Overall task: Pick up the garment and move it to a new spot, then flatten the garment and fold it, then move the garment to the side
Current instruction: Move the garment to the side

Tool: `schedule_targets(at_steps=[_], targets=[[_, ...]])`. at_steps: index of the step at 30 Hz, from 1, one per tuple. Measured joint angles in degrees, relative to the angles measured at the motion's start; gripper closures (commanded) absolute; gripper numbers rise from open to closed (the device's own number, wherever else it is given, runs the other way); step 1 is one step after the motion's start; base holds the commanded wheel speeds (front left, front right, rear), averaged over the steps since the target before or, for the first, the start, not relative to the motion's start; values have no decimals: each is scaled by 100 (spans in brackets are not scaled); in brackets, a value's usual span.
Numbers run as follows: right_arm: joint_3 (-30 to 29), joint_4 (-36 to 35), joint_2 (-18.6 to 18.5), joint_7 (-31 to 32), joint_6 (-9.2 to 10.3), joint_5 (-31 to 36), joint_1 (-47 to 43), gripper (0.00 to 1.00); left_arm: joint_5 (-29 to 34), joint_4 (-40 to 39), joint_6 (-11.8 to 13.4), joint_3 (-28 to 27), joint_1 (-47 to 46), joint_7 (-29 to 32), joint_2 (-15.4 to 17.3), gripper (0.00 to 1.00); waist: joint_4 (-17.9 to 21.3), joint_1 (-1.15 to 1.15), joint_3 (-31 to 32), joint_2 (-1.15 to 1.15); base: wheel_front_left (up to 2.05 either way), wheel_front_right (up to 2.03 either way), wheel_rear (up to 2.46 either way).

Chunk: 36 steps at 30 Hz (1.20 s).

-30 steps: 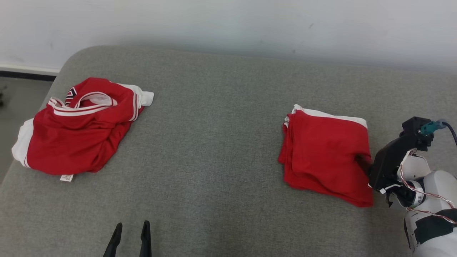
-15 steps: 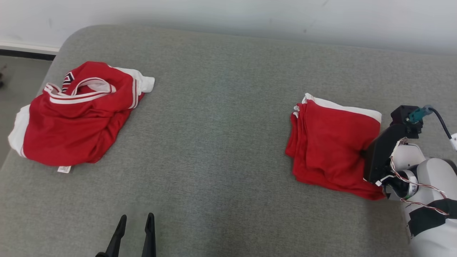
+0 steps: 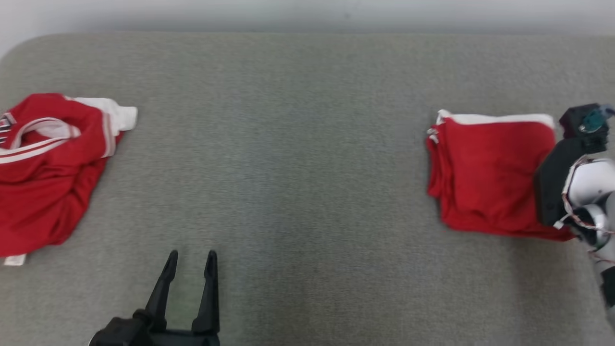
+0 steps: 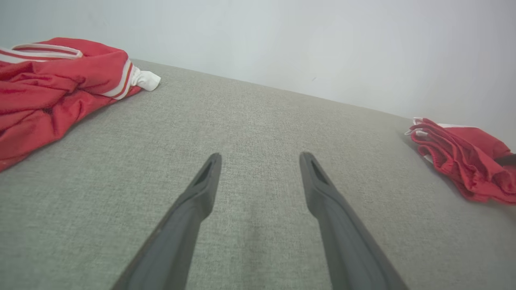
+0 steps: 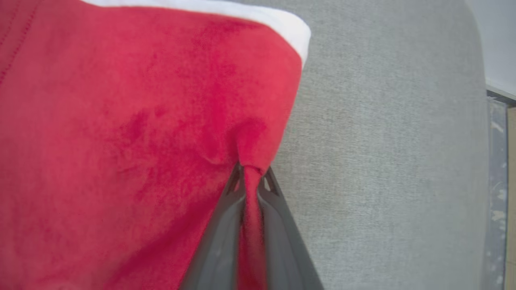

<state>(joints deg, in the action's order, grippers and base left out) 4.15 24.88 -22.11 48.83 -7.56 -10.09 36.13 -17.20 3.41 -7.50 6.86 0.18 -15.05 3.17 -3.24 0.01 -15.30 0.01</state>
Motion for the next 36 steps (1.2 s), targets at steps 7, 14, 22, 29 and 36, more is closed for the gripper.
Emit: schedule_targets(at_steps=[7, 14, 22, 29, 36], targets=[[41, -79, -638, -396, 0, 245, 94, 100, 63, -335, -1, 238, -443, 1, 135, 0, 434, 0, -421, 0, 0, 0, 0], [62, 18, -1063, -1038, 0, 411, 157, 100, 146, -714, 0, 356, -765, 0, 367, 0, 793, 0, -940, 0, 0, 0, 0], [113, 80, -1568, -1679, 0, 559, 276, 100, 286, -1194, 0, 445, -886, 1, 638, 0, 1101, 0, -1492, 0, 0, 0, 0], [100, 19, -1814, -2309, 0, 738, 398, 100, 369, -1561, -1, 501, -1007, 1, 886, 0, 1407, 0, -1800, 0, 0, 0, 0], [157, 271, -1922, -3077, 0, 831, 620, 100, 378, -1648, 0, 526, -1029, 1, 1028, 0, 1618, 0, -2021, 0, 0, 0, 0]])
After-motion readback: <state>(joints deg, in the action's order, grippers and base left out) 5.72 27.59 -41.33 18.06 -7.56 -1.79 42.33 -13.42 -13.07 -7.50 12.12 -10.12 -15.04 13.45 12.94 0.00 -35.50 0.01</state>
